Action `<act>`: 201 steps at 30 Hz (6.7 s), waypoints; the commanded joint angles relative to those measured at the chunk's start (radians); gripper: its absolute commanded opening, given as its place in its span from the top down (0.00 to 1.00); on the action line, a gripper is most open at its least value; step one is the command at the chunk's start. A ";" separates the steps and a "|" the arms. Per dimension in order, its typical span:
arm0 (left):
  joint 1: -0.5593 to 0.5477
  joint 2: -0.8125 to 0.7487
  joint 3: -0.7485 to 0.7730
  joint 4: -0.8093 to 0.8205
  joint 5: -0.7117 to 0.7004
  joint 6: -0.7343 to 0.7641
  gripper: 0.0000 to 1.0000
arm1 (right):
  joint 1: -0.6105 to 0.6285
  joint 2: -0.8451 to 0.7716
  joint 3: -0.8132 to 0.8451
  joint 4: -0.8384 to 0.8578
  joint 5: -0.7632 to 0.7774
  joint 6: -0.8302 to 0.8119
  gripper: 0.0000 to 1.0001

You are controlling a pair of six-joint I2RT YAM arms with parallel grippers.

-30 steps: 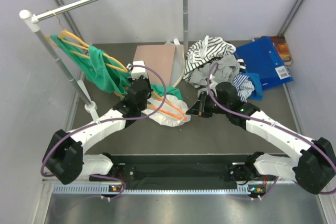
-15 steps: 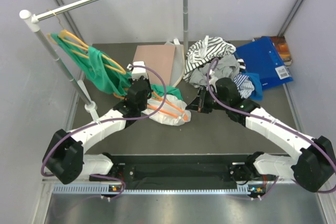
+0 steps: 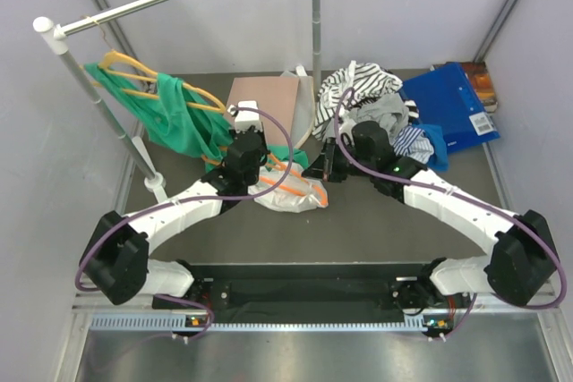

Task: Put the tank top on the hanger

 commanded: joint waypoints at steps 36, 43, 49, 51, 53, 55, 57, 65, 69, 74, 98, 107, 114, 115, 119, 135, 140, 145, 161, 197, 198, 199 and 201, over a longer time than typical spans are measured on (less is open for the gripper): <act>-0.009 -0.096 0.001 0.042 0.099 -0.039 1.00 | -0.004 -0.089 0.153 -0.153 0.137 -0.278 0.24; -0.006 -0.107 0.015 0.023 0.122 -0.002 1.00 | -0.004 -0.178 0.081 -0.285 0.190 -0.482 0.37; -0.006 -0.114 0.024 0.013 0.139 0.007 1.00 | -0.002 -0.208 0.016 -0.277 0.128 -0.569 0.50; -0.005 -0.119 0.027 0.006 0.143 0.011 1.00 | 0.002 -0.215 0.001 -0.271 0.098 -0.600 0.52; -0.005 -0.120 0.030 0.003 0.154 0.014 1.00 | 0.011 -0.219 -0.011 -0.262 0.079 -0.628 0.53; -0.005 -0.122 0.033 -0.001 0.162 0.014 1.00 | 0.013 -0.222 -0.028 -0.251 0.078 -0.648 0.55; -0.005 -0.124 0.035 -0.003 0.166 0.013 1.00 | 0.015 -0.219 -0.039 -0.243 0.059 -0.658 0.56; -0.005 -0.117 0.046 -0.010 0.201 0.002 1.00 | 0.080 -0.164 -0.033 -0.183 0.093 -0.674 0.64; -0.005 -0.119 0.050 -0.010 0.223 0.001 1.00 | 0.091 -0.104 -0.004 -0.159 0.119 -0.675 0.71; -0.005 -0.124 0.050 -0.013 0.231 0.002 1.00 | 0.094 -0.069 0.028 -0.124 0.124 -0.683 0.76; -0.005 -0.079 0.070 -0.012 0.272 0.007 1.00 | 0.091 -0.149 0.052 -0.191 0.160 -0.662 0.23; -0.005 -0.113 0.061 -0.012 0.289 0.025 1.00 | 0.090 -0.172 -0.083 -0.130 0.067 -0.672 0.25; -0.005 -0.142 0.039 -0.006 0.303 0.022 1.00 | 0.090 -0.144 -0.074 -0.091 -0.013 -0.685 0.90; -0.005 -0.147 0.038 -0.009 0.303 0.021 0.89 | 0.090 -0.152 -0.076 -0.091 -0.013 -0.686 1.00; -0.005 -0.168 0.026 -0.015 0.263 0.022 0.11 | 0.090 -0.190 -0.086 -0.149 -0.001 -0.704 1.00; 0.038 -0.245 -0.014 -0.083 0.068 0.056 0.01 | 0.090 -0.491 -0.037 -0.470 0.119 -0.666 1.00; 0.049 -0.292 -0.042 -0.066 0.175 0.074 0.01 | 0.090 -0.479 0.002 -0.532 0.240 -0.657 1.00; 0.052 -0.349 -0.089 -0.027 0.396 0.137 0.01 | 0.082 -0.474 -0.004 -0.512 0.229 -0.645 1.00; 0.055 -0.392 -0.024 -0.139 0.556 0.106 0.01 | -0.085 -0.443 0.004 -0.481 0.116 -0.666 1.00; 0.101 -0.280 -0.048 -0.009 0.427 0.097 0.01 | -0.094 -0.528 -0.002 -0.460 -0.028 -0.663 1.00; 0.101 -0.275 -0.047 -0.004 0.430 0.094 0.01 | -0.096 -0.526 -0.001 -0.457 -0.031 -0.662 1.00; 0.101 -0.271 -0.046 0.005 0.433 0.093 0.01 | -0.094 -0.526 -0.004 -0.450 -0.033 -0.659 1.00; 0.101 -0.259 -0.046 0.011 0.441 0.085 0.01 | -0.096 -0.529 -0.002 -0.449 -0.025 -0.654 1.00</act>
